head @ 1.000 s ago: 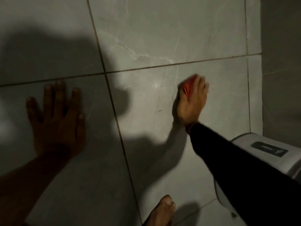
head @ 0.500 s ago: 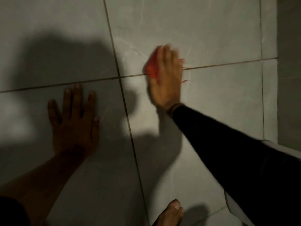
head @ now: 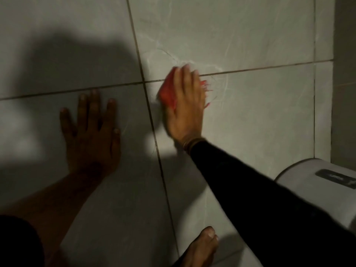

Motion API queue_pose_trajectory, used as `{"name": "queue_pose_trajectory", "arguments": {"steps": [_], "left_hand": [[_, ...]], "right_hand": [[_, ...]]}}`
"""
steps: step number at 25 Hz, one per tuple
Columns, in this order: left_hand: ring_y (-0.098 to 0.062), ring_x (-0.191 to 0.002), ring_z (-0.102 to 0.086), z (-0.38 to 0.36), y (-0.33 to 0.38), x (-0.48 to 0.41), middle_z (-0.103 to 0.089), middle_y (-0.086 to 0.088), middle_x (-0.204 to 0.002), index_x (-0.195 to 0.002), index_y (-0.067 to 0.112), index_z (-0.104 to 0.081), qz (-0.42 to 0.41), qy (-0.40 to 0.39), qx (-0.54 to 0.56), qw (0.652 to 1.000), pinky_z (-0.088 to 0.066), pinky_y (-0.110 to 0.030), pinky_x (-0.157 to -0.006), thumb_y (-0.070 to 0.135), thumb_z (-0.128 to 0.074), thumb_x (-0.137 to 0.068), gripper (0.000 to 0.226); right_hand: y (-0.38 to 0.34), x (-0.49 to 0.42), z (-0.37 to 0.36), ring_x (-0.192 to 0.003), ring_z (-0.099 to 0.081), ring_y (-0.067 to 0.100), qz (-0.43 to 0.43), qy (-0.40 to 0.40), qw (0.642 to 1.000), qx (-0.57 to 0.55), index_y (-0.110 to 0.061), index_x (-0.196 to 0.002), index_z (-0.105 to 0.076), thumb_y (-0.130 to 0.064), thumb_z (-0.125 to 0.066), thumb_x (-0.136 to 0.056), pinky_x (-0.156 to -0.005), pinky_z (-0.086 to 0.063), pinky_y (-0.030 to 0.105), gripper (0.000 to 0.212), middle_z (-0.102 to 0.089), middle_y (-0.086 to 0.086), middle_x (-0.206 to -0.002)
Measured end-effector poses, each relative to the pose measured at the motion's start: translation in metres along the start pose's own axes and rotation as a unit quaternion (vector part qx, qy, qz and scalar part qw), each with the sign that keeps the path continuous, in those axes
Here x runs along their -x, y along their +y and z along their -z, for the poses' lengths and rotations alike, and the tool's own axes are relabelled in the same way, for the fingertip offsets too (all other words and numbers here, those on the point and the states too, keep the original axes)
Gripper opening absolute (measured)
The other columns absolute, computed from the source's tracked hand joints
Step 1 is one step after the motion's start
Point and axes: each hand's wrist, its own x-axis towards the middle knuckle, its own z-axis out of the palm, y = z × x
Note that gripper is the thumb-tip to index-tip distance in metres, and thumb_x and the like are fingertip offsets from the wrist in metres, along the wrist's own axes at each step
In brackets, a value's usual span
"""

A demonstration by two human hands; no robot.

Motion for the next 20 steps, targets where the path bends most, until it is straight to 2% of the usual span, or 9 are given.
{"name": "queue_pose_trajectory", "arguments": {"steps": [2,4,7,9,12,14,17,18,20], "left_hand": [[-0.035,-0.169,-0.005,-0.001,-0.001,0.0,-0.003,-0.009,-0.183,-0.174,0.029,-0.012,0.008,-0.002,0.004,1.0,-0.001,-0.066,-0.131,0.045,-0.027,-0.104,0.074],[-0.035,-0.169,-0.005,-0.001,-0.001,0.001,-0.002,-0.008,-0.183,-0.174,0.03,-0.012,0.011,-0.007,0.006,1.0,0.001,-0.065,-0.131,0.044,-0.027,-0.103,0.074],[-0.034,-0.17,-0.003,0.002,0.001,0.0,0.004,-0.003,-0.183,-0.174,0.03,-0.011,0.004,-0.001,0.003,1.0,0.009,-0.06,-0.131,0.044,-0.028,-0.104,0.074],[-0.035,-0.169,-0.003,0.005,0.003,0.0,0.002,-0.006,-0.183,-0.174,0.029,-0.013,0.001,-0.006,0.011,1.0,0.01,-0.059,-0.13,0.043,-0.029,-0.104,0.073],[-0.034,-0.17,-0.003,0.011,0.004,-0.001,-0.005,-0.01,-0.183,-0.173,0.026,-0.017,0.009,-0.012,0.016,1.0,0.009,-0.06,-0.13,0.042,-0.03,-0.104,0.072],[-0.029,-0.17,0.0,0.012,0.003,0.0,-0.006,-0.011,-0.183,-0.173,0.026,-0.018,0.012,-0.011,0.017,1.0,0.01,-0.059,-0.13,0.042,-0.029,-0.104,0.072],[-0.033,-0.17,-0.002,0.007,0.003,0.001,-0.006,-0.011,-0.183,-0.173,0.026,-0.018,0.006,-0.004,0.006,1.0,0.005,-0.062,-0.131,0.042,-0.029,-0.104,0.073],[-0.034,-0.17,-0.004,0.007,0.003,0.001,-0.005,-0.01,-0.183,-0.174,0.027,-0.017,0.006,-0.002,0.004,1.0,0.004,-0.063,-0.131,0.043,-0.03,-0.104,0.073],[-0.035,-0.169,-0.005,0.005,0.001,0.001,-0.006,-0.01,-0.183,-0.174,0.027,-0.017,0.005,0.001,0.002,1.0,0.002,-0.063,-0.131,0.043,-0.03,-0.104,0.073]], "right_hand": [[-0.011,0.077,0.001,-0.167,-0.012,0.04,0.054,-0.09,0.994,0.0,-0.012,-0.169,-0.023,-0.047,-0.058,-0.099,-0.135,-0.013,0.062,0.085,-0.018,0.016,-0.179],[0.027,0.13,0.021,-0.167,-0.007,0.041,0.02,-0.129,0.991,0.03,-0.012,-0.169,-0.021,-0.054,-0.05,-0.103,-0.132,-0.019,0.065,0.084,-0.012,0.015,-0.18],[0.076,0.088,0.027,-0.168,0.0,0.037,-0.106,-0.074,0.991,-0.03,-0.015,-0.171,-0.017,-0.05,-0.037,-0.101,-0.134,-0.01,0.062,0.081,-0.006,0.01,-0.182],[0.067,0.072,0.022,-0.169,0.001,0.035,-0.106,-0.046,0.993,-0.025,-0.017,-0.172,-0.012,-0.049,-0.038,-0.1,-0.136,-0.003,0.057,0.083,-0.001,0.005,-0.182],[0.049,0.136,0.021,-0.167,0.017,0.028,-0.05,-0.151,0.987,-0.003,-0.03,-0.17,0.01,-0.059,-0.031,-0.105,-0.137,-0.003,0.057,0.082,0.021,-0.006,-0.178],[0.072,0.155,0.038,-0.167,0.014,0.028,-0.086,-0.157,0.984,-0.02,-0.028,-0.17,0.005,-0.059,-0.025,-0.104,-0.135,-0.01,0.06,0.079,0.015,-0.003,-0.179],[0.09,0.058,0.05,-0.168,-0.003,0.039,-0.192,-0.05,0.979,-0.051,-0.013,-0.171,-0.016,-0.046,-0.04,-0.101,-0.133,-0.014,0.062,0.081,-0.009,0.012,-0.181],[0.078,0.019,0.046,-0.167,-0.009,0.042,-0.179,-0.018,0.983,-0.038,-0.011,-0.17,-0.021,-0.043,-0.047,-0.098,-0.132,-0.016,0.063,0.083,-0.016,0.016,-0.18],[0.036,-0.028,0.027,-0.165,-0.016,0.043,-0.084,0.008,0.996,-0.006,-0.012,-0.169,-0.026,-0.044,-0.055,-0.097,-0.134,-0.016,0.062,0.084,-0.023,0.017,-0.178]]}}
